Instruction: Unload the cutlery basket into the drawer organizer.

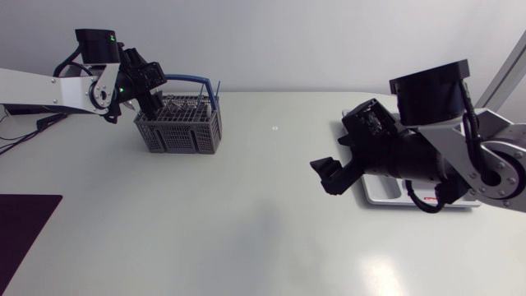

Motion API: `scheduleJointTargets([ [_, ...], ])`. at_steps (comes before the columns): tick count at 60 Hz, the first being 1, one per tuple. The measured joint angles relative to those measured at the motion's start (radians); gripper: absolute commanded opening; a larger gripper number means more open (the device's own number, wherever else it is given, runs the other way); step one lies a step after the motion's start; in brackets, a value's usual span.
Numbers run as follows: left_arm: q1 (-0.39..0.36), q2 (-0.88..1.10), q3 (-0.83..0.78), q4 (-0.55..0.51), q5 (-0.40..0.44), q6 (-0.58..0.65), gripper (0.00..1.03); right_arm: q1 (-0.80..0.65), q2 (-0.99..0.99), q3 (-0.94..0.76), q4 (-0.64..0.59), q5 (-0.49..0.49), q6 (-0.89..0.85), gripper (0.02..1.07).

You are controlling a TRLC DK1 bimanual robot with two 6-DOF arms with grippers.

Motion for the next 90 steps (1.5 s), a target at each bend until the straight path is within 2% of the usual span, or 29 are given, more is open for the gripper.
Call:
scheduleJointTargets([
  [3, -0.005, 0.017, 0.001, 0.033, 0.0, 0.035, 0.69, 0.0, 0.0, 0.0, 0.0, 0.0, -0.002, 1.02],
  [9, -0.014, 0.065, 0.015, 0.051, 0.0, 0.097, 0.48, 0.0, 0.0, 0.0, 0.0, 0.0, -0.004, 1.02],
  [10, -0.016, 0.075, 0.02, 0.052, 0.0, 0.103, 0.39, 0.0, 0.0, 0.0, 0.0, 0.0, -0.004, 1.02],
  [17, -0.026, 0.125, 0.045, 0.124, -0.006, 0.136, 0.18, 0.0, 0.0, 0.0, 0.0, -0.001, -0.004, 1.02],
  [30, -0.036, 0.126, 0.054, 0.165, -0.003, 0.136, 0.14, 0.0, 0.0, -0.004, 0.001, -0.001, -0.004, 1.02],
  [53, -0.047, 0.126, 0.049, 0.202, -0.004, 0.15, 0.12, 0.0, -0.01, -0.024, 0.004, -0.004, -0.011, 1.02],
  [64, -0.092, 0.034, -0.064, 0.206, -0.011, 0.15, 0.12, 0.0, -0.035, -0.039, 0.003, -0.004, -0.011, 1.02],
  [71, -0.161, -0.077, -0.198, 0.213, -0.046, 0.151, 0.12, 0.0, -0.053, -0.039, 0.001, -0.004, -0.011, 1.02],
  [76, -0.242, -0.159, -0.304, 0.236, -0.089, 0.162, 0.12, 0.0, -0.066, -0.042, 0.0, -0.004, -0.011, 1.02],
  [80, -0.336, -0.232, -0.4, 0.259, -0.147, 0.184, 0.12, 0.0, -0.084, -0.048, -0.01, -0.004, -0.011, 1.02],
  [90, -0.495, -0.336, -0.533, 0.283, -0.278, 0.208, 0.12, 0.0, -0.143, -0.068, -0.032, -0.004, -0.018, 1.02],
])
